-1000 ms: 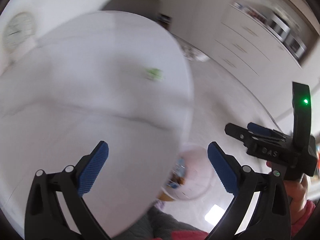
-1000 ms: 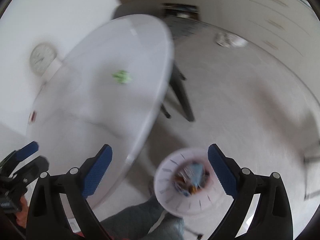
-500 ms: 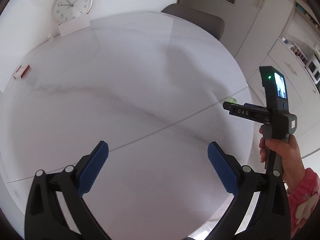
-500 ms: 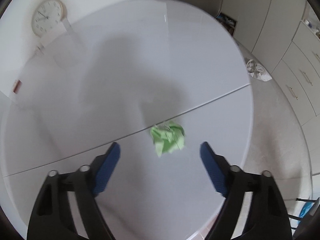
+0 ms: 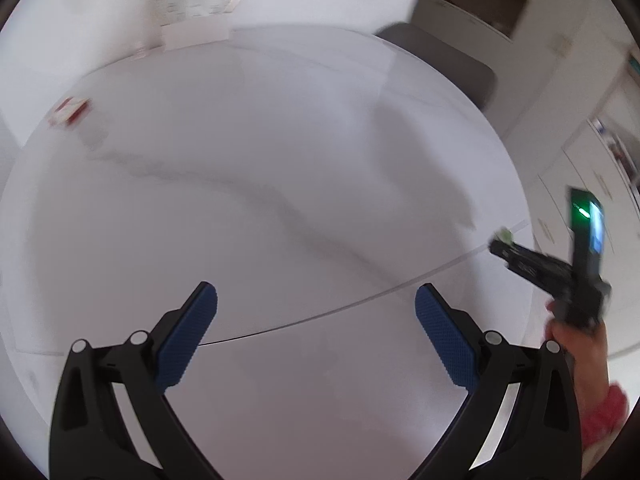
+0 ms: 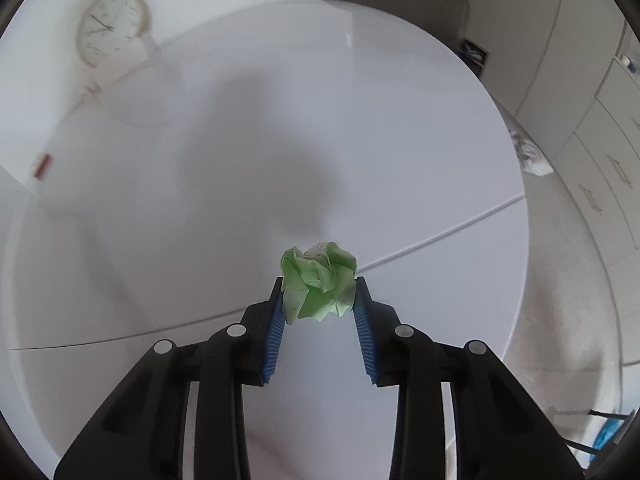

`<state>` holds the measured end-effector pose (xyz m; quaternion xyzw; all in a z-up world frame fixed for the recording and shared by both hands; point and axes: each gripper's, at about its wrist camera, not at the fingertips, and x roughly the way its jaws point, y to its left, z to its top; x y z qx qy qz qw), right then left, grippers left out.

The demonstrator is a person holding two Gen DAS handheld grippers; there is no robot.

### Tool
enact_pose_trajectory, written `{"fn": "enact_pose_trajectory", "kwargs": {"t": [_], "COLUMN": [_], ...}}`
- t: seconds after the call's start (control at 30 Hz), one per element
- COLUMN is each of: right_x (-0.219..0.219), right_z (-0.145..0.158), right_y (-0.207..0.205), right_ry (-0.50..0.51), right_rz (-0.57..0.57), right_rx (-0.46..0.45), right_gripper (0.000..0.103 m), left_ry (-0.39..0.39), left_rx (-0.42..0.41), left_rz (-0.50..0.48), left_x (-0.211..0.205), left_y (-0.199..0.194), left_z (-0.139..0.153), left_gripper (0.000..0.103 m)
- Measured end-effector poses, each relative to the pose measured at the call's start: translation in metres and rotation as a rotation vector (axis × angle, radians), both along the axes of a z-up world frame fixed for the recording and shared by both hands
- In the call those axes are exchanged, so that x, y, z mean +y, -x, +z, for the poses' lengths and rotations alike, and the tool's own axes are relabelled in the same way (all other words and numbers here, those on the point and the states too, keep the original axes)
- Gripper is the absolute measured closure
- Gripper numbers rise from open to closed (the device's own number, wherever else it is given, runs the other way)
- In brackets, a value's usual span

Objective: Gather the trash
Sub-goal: 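Grasp the green crumpled paper on the table with the right tool, then grasp the white-and-red medicine box with the left tool while the right tool holds the green paper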

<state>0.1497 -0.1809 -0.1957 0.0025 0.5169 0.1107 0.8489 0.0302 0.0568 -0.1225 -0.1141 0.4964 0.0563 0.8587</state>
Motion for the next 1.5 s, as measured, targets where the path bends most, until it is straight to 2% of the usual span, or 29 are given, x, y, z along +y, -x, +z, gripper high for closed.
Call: {"fn": "enact_pose_trajectory", "kwargs": {"t": [0.13, 0.3, 0.43, 0.6, 0.77, 0.87, 0.97, 1.1, 1.33, 1.5], "right_x": [0.032, 0.1, 0.164, 0.269, 0.367, 0.406, 0.44, 0.456, 0.47, 0.476], "right_z": [0.025, 0.052, 0.074, 0.081, 0.085, 0.084, 0.083, 0.078, 0.071, 0.068], "right_y": [0.024, 0.043, 0.038, 0.0, -0.031, -0.043, -0.053, -0.061, -0.063, -0.062], "right_ry": [-0.085, -0.151, -0.181, -0.218, -0.216, -0.214, -0.172, -0.156, -0.138, -0.122], "right_rz": [0.066, 0.157, 0.204, 0.228, 0.248, 0.266, 0.301, 0.313, 0.304, 0.31], "right_rx": [-0.022, -0.026, -0.051, -0.053, -0.05, -0.038, -0.043, -0.031, -0.003, 0.01], "right_gripper": [0.069, 0.069, 0.067, 0.067, 0.068, 0.068, 0.068, 0.068, 0.068, 0.068], "left_ry": [-0.001, 0.008, 0.019, 0.081, 0.146, 0.198, 0.229, 0.225, 0.234, 0.176], "left_rx": [0.01, 0.012, 0.001, 0.006, 0.042, 0.074, 0.102, 0.133, 0.173, 0.178], "left_rz": [0.145, 0.3, 0.45, 0.673, 0.87, 0.956, 0.993, 1.001, 1.026, 1.016], "left_x": [0.041, 0.114, 0.205, 0.352, 0.495, 0.555, 0.591, 0.619, 0.629, 0.629], "left_y": [0.013, 0.012, -0.014, -0.069, -0.129, -0.163, -0.188, -0.218, -0.24, -0.252], "left_z": [0.01, 0.017, 0.019, 0.005, -0.03, -0.054, -0.073, -0.091, -0.114, -0.114], "left_gripper": [0.008, 0.008, 0.008, 0.008, 0.008, 0.008, 0.008, 0.008, 0.008, 0.008]}}
